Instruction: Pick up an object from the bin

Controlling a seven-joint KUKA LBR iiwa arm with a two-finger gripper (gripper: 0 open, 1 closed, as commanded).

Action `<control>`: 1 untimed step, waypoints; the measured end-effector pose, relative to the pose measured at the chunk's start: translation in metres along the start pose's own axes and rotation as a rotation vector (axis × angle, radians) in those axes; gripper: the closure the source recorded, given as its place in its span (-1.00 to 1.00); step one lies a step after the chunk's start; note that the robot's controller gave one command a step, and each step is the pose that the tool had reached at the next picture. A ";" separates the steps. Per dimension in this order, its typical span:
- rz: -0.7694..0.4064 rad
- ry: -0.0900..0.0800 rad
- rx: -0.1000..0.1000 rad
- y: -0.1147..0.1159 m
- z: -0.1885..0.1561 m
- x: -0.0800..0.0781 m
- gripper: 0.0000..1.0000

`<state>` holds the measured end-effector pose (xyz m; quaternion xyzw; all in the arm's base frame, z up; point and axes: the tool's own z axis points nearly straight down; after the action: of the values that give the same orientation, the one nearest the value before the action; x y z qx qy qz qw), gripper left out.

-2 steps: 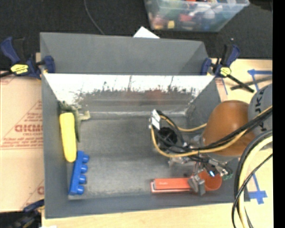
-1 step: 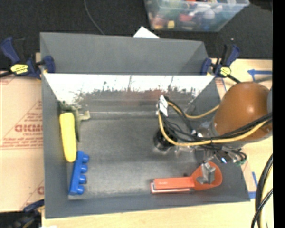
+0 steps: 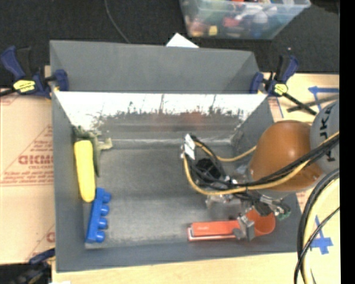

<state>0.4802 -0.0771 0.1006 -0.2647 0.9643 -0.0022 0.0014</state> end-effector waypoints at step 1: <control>-0.026 0.000 0.021 0.027 0.024 -0.015 -1.00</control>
Offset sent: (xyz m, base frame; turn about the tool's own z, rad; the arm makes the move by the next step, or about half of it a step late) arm -0.0041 0.0324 -0.0306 0.1066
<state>0.4793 -0.0467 0.0762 -0.2770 0.9608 -0.0121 0.0042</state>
